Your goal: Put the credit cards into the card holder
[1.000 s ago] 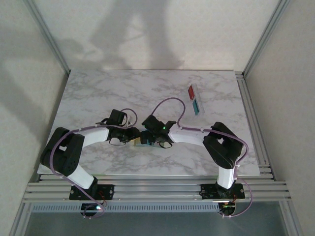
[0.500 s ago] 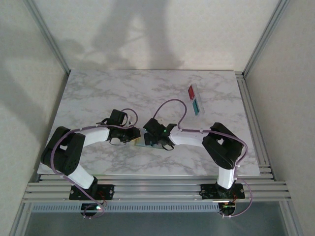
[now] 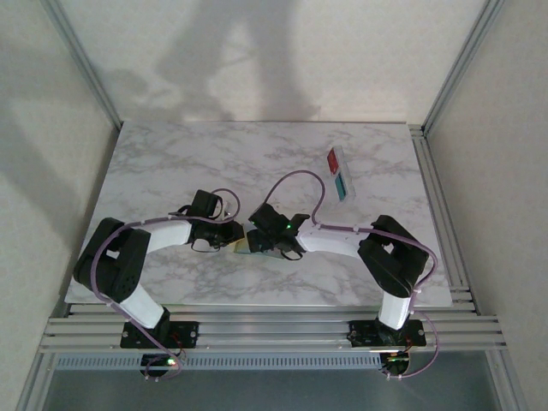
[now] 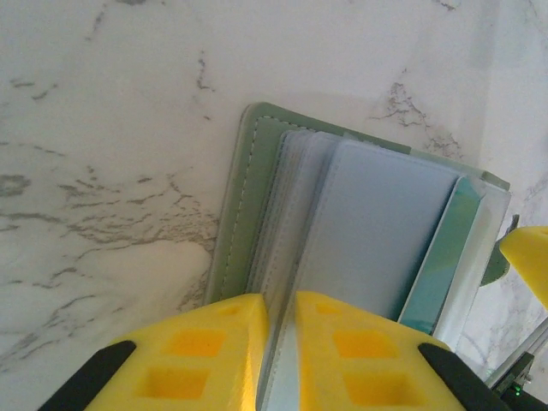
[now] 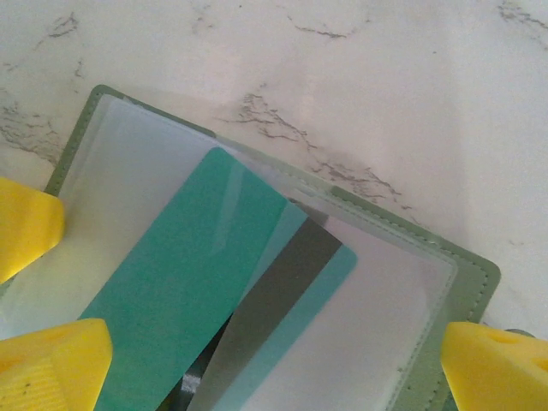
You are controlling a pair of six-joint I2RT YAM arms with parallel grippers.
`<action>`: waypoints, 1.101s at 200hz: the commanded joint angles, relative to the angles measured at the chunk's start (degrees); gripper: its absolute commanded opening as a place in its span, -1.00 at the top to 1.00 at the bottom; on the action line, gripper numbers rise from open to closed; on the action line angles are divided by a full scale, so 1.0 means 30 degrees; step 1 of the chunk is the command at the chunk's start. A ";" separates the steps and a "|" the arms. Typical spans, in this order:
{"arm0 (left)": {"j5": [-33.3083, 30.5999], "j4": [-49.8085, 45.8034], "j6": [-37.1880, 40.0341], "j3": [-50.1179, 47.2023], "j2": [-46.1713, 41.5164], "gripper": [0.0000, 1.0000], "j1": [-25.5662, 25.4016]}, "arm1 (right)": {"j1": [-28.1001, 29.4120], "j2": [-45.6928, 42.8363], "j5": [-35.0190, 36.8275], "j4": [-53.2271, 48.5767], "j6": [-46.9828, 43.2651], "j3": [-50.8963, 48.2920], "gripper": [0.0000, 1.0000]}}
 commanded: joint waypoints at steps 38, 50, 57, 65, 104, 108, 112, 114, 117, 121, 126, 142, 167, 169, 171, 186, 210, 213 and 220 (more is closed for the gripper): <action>-0.0999 -0.1610 -0.0076 -0.0371 0.0804 0.64 -0.0002 | 0.0577 -0.2067 -0.1367 -0.0128 0.0680 -0.0867 -0.90; -0.0670 -0.1515 -0.0164 -0.0342 0.0866 0.64 -0.0002 | 0.0748 -0.2523 -0.1839 -0.0042 0.0874 -0.0820 -0.83; -0.0532 -0.1446 -0.0194 -0.0327 0.0844 0.65 -0.0002 | 0.0795 -0.2708 -0.2369 0.0352 0.1068 -0.0898 -0.79; -0.0521 -0.1409 -0.0198 -0.0353 0.0779 0.64 -0.0002 | 0.0816 -0.2814 -0.3090 0.0995 0.1345 -0.1030 -0.74; 0.0047 -0.1084 -0.0443 -0.0455 0.0743 0.64 -0.0002 | 0.0763 -0.1494 -0.4431 0.3150 0.2402 -0.0615 -0.68; 0.0049 -0.1081 -0.0436 -0.0481 0.0711 0.65 -0.0002 | 0.0758 -0.1313 -0.4419 0.3345 0.2430 -0.0548 -0.67; -0.0004 -0.1079 -0.0408 -0.0513 0.0678 0.64 -0.0002 | 0.0693 -0.1128 -0.4461 0.3588 0.2459 -0.0507 -0.67; -0.0018 -0.1086 -0.0407 -0.0538 0.0691 0.64 -0.0002 | 0.0687 -0.1025 -0.4483 0.3708 0.2517 -0.0501 -0.67; -0.0070 -0.1061 -0.0407 -0.0560 0.0665 0.64 -0.0002 | 0.0651 -0.0875 -0.4523 0.3891 0.2535 -0.0458 -0.67; -0.0106 -0.1054 -0.0421 -0.0597 0.0640 0.64 -0.0002 | 0.0595 -0.0705 -0.4586 0.4124 0.2582 -0.0419 -0.66; -0.0096 -0.1021 -0.0450 -0.0647 0.0612 0.65 0.0000 | 0.0487 -0.0478 -0.4646 0.4263 0.2699 -0.0369 -0.66; 0.0059 -0.0995 -0.0451 -0.0721 0.0598 0.65 -0.0002 | 0.0109 0.0022 -0.4882 0.4676 0.2917 -0.0367 -0.65; -0.0125 -0.1050 -0.0315 -0.0780 0.0407 0.64 -0.0002 | -0.0165 0.0755 -0.5222 0.5130 0.2656 -0.0298 -0.65; -0.0136 -0.1050 -0.0303 -0.0781 0.0403 0.64 -0.0002 | -0.0172 0.0801 -0.5270 0.5119 0.2638 -0.0272 -0.66; -0.0139 -0.1049 -0.0315 -0.0781 0.0403 0.64 -0.0002 | -0.0210 0.0827 -0.5311 0.5124 0.2626 -0.0252 -0.65; -0.0056 -0.1087 -0.0304 -0.0781 0.0433 0.64 -0.0002 | -0.0268 0.1056 -0.5512 0.5250 0.2407 -0.0240 -0.65; -0.0278 -0.1201 -0.0114 -0.0850 0.0382 0.65 -0.0002 | -0.0317 0.1315 -0.6083 0.5795 0.1739 -0.0409 -0.66; -0.0311 -0.1200 -0.0136 -0.0892 0.0374 0.65 -0.0002 | -0.0313 0.1340 -0.6155 0.5793 0.1625 -0.0410 -0.66; -0.0301 -0.1126 -0.0186 -0.0926 0.0399 0.65 -0.0002 | -0.0297 0.1402 -0.6460 0.5860 0.1267 -0.0411 -0.66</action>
